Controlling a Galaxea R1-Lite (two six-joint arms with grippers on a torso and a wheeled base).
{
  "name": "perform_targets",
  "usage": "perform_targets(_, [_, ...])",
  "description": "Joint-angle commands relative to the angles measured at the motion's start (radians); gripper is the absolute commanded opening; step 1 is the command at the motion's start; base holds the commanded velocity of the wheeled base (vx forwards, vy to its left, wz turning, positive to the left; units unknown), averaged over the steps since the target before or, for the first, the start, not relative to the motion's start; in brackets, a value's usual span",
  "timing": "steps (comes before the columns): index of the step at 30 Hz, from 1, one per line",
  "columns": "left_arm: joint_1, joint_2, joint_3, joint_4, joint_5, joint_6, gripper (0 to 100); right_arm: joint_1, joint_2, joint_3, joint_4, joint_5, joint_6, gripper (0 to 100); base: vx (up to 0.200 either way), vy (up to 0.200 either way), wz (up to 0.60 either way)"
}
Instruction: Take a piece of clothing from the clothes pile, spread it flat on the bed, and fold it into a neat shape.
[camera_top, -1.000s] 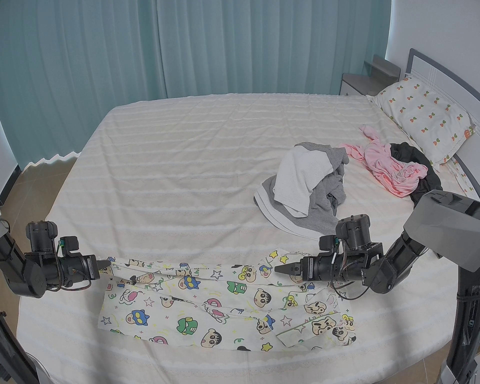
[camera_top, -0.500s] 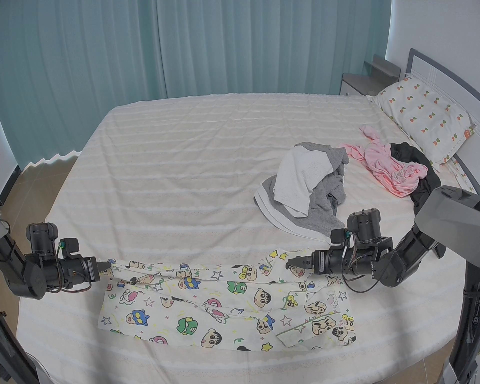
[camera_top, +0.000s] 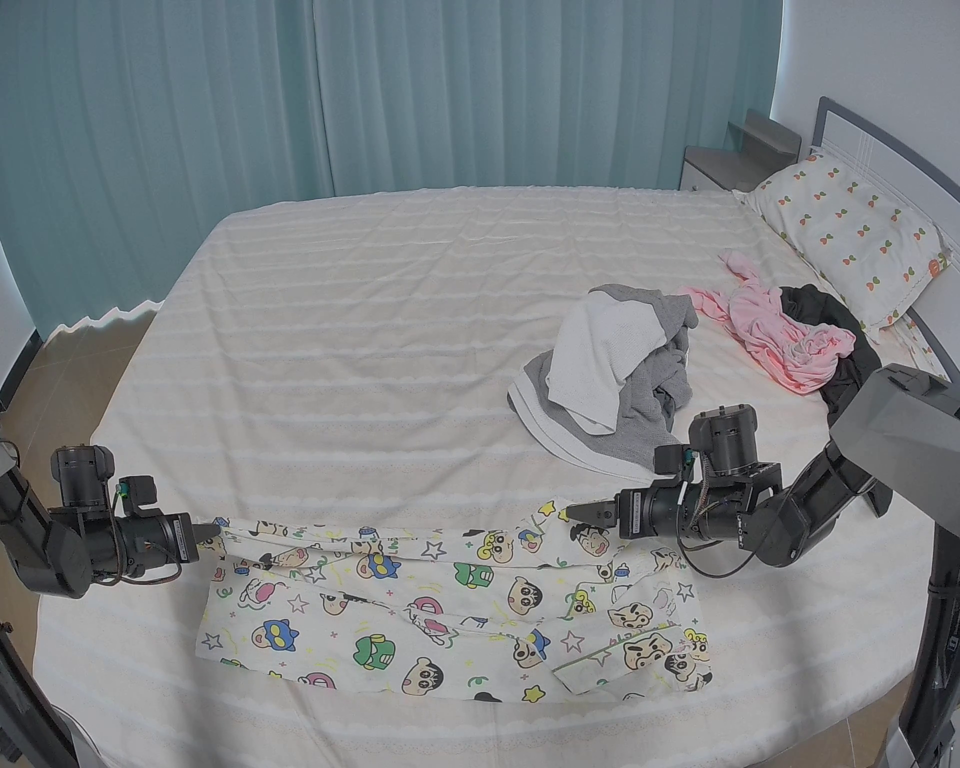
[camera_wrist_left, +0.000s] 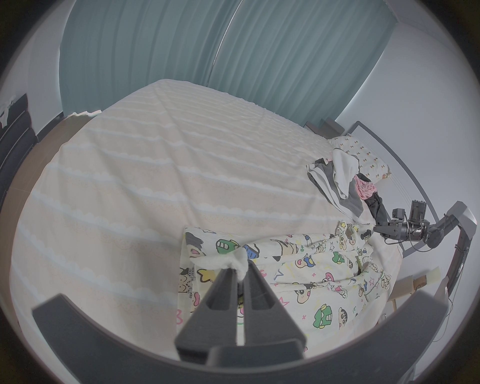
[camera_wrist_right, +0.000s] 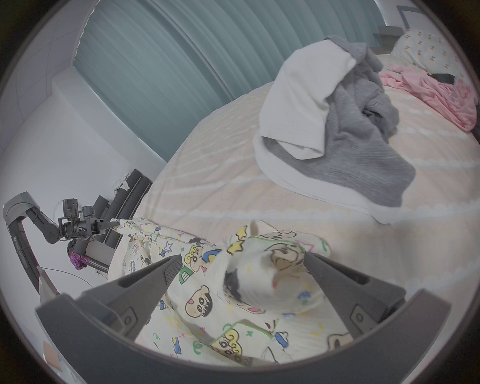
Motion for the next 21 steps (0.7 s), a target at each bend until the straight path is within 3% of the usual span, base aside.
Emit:
perform_targets(1, [-0.001,0.003,-0.005,0.0,0.0,-0.002,0,0.024,0.048,-0.069,0.037,0.001,-0.001,100,0.0,0.0,0.0])
perform_targets(8, [-0.003,-0.001,-0.008,-0.001,0.001,0.0,0,0.056,0.061,-0.164,0.219,-0.001,-0.008,100,0.0,0.0,0.0])
perform_targets(15, [-0.004,-0.001,-0.005,-0.001,0.001,0.001,0,0.058,0.07,-0.174,0.239,-0.045,-0.038,100,0.0,0.0,0.0])
perform_targets(16, [-0.004,-0.001,-0.005,-0.001,0.001,0.001,0,0.058,0.07,-0.174,0.238,-0.048,-0.038,0,0.0,0.0,0.0])
perform_targets(21, [-0.003,-0.001,-0.002,-0.001,0.005,0.006,0,0.044,0.09,-0.163,0.207,-0.119,-0.084,0,0.0,0.0,0.0])
